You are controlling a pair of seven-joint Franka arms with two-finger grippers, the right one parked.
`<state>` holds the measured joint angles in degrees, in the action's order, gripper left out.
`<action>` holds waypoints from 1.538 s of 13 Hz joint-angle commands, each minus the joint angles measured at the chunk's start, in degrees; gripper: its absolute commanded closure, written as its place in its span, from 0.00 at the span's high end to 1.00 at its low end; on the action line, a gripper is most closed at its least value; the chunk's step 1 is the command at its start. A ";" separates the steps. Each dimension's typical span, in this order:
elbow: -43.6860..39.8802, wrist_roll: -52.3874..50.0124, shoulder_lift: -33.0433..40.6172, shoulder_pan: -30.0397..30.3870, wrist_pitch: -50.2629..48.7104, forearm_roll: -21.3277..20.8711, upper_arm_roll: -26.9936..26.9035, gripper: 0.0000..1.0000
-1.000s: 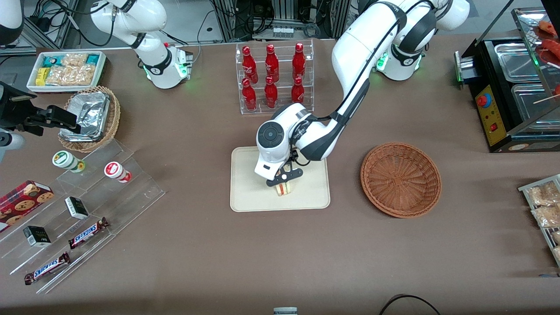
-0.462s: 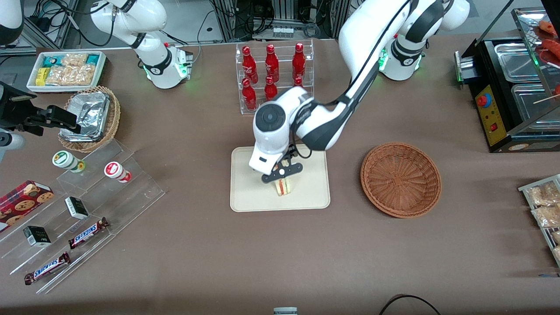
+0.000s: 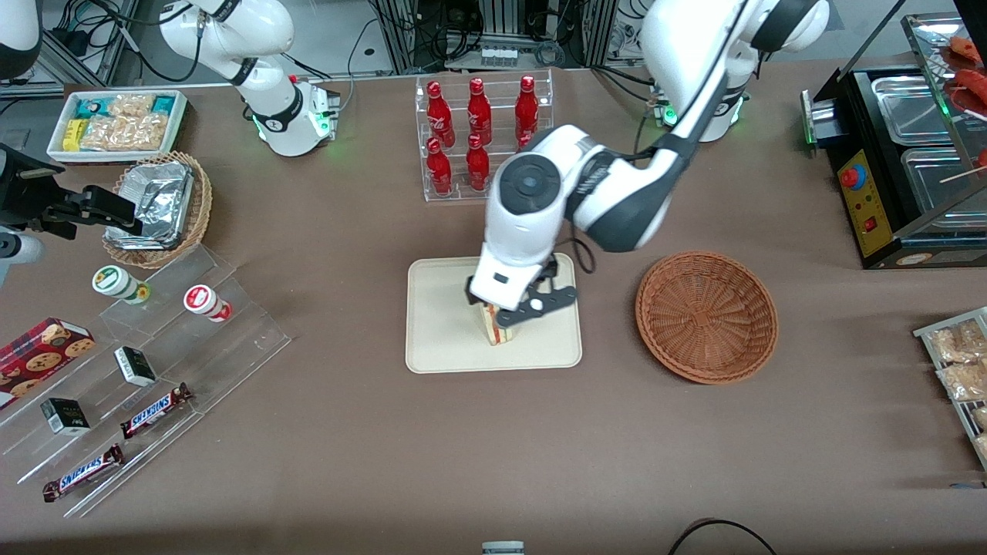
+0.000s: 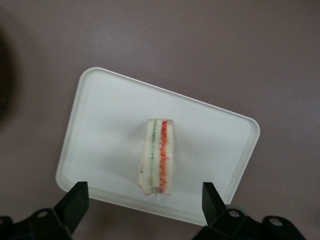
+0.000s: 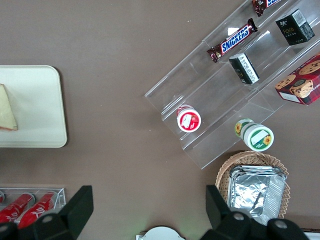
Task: Place sandwich from basket to tray
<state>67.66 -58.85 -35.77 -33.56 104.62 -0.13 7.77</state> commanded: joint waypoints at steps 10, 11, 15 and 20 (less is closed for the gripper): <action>22.77 42.04 24.41 22.29 -9.06 2.43 -0.04 1.00; 23.21 44.23 25.65 24.23 -11.08 1.72 0.05 1.00; 27.08 55.22 31.45 29.51 -14.00 1.45 -0.04 1.00; 27.09 57.70 35.76 32.95 -16.81 -2.40 -0.04 1.00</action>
<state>93.00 -2.51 -3.04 -1.40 88.55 -0.43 7.11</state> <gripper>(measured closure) 0.000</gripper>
